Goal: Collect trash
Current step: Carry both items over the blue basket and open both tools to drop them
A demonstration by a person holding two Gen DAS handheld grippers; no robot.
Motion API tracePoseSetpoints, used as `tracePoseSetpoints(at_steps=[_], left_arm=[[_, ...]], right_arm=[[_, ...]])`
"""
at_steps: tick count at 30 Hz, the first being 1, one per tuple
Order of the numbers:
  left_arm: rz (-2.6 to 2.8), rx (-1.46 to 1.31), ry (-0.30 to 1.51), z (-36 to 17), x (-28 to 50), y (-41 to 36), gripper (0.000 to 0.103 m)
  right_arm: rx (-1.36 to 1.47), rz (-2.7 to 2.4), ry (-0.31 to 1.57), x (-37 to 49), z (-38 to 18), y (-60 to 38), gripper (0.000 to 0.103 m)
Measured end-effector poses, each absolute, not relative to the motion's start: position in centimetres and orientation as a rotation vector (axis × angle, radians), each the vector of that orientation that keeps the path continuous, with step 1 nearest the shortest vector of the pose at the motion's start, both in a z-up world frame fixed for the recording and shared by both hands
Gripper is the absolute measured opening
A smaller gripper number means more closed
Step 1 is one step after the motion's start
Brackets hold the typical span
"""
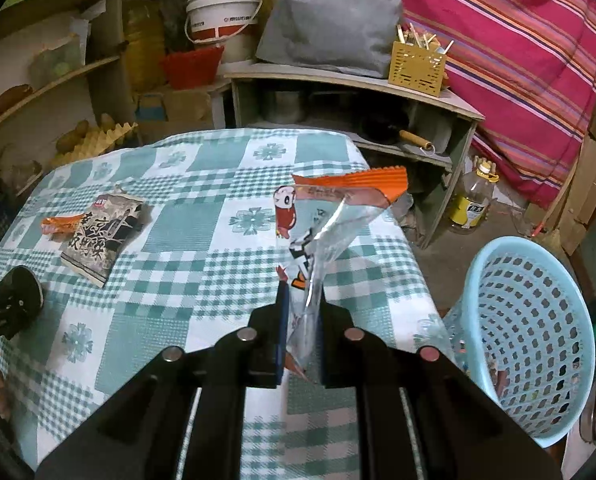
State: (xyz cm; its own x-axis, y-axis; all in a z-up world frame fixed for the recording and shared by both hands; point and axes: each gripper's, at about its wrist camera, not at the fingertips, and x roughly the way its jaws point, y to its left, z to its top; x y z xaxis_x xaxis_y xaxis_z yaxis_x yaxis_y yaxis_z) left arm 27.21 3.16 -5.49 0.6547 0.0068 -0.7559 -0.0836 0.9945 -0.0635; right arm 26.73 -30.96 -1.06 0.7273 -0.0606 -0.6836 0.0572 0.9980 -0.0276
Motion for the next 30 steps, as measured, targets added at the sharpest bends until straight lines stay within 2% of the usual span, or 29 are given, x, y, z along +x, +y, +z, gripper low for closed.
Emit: tracePoseSetpoints(at_steps=[1, 2, 8, 14, 23, 30], left_arm=[[0.04, -0.091, 0.86, -5.5, 27.3, 2.8, 0.081], [0.027, -0.088, 0.863, -5.4, 27.4, 2.5, 0.08], [-0.062, -0.082, 0.861, -4.5, 27.7, 0.2, 0.079], [-0.149, -0.013, 0.749, 0.0, 27.0, -4.7, 0.079], [-0.381, 0.061, 0.614, 5.5, 25.5, -18.2, 0.079], [-0.533, 0.07, 0.612, 5.3, 25.0, -27.8, 0.079]], right_arm=[[-0.004, -0.068, 0.75, 26.6, -1.0, -31.2, 0.012], [-0.001, -0.071, 0.747, 26.4, -0.8, -31.6, 0.012], [0.029, -0.093, 0.72, 25.3, 0.0, -34.2, 0.012], [0.116, -0.137, 0.671, 23.7, 1.7, -39.3, 0.012], [0.178, -0.21, 0.632, 21.0, 2.9, -47.2, 0.012], [0.215, -0.278, 0.62, 18.5, 2.6, -53.1, 0.012]])
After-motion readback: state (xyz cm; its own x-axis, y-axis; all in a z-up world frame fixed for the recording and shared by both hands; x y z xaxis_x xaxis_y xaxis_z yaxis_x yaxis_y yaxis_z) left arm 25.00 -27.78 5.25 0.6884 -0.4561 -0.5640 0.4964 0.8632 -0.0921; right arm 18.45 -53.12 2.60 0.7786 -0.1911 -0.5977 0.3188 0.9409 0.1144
